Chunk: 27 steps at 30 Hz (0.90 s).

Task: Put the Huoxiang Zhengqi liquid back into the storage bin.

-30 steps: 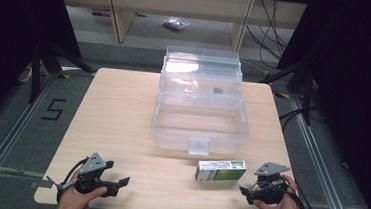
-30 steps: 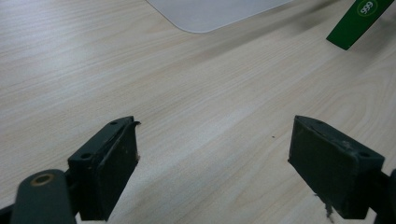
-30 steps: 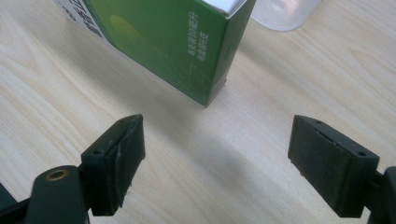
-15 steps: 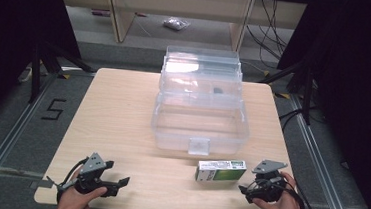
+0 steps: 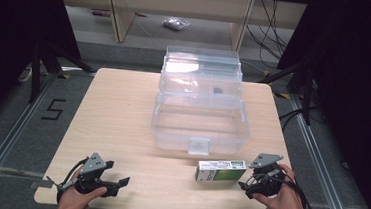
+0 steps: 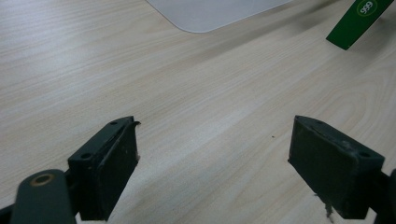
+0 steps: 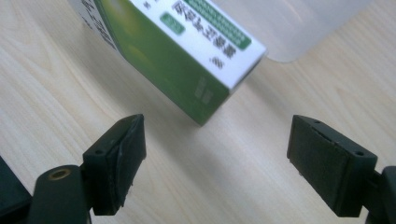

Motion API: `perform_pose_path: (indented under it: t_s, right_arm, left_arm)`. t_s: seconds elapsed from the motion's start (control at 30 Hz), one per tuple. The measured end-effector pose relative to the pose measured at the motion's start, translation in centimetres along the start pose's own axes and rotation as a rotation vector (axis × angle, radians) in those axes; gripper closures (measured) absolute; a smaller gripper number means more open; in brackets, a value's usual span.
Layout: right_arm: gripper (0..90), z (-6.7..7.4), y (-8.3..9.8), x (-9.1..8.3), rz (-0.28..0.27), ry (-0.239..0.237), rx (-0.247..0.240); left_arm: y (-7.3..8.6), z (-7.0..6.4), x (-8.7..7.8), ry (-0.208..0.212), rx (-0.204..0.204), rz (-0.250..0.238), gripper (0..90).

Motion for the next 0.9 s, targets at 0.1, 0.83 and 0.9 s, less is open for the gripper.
perform_pose_path:
  t_s: [0.1,0.83,0.9]
  right_arm:
    - [20.4,0.2,-0.6,-0.3,0.021,0.004,-0.010]
    - [21.3,1.5,-5.2,0.1,0.106,-0.063,-0.192]
    - [21.4,1.6,-5.4,0.2,0.109,-0.070,-0.201]
  left_arm:
    - [0.0,0.0,0.0,0.001,0.000,-0.001,15.0]
    - [0.0,0.1,0.1,0.007,0.004,-0.005,14.9]
    - [0.0,0.1,0.1,0.005,0.001,-0.004,15.0]
Point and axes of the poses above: each handheld gripper's, and its own axes: x roughly forward along the jaws, y roughly out of its underside, z roughly to its left, the point moved 5 cm from there along x, roughly forward along the jaws, and after that the axes turned 8 degrees about x, right-handed, at the moved point
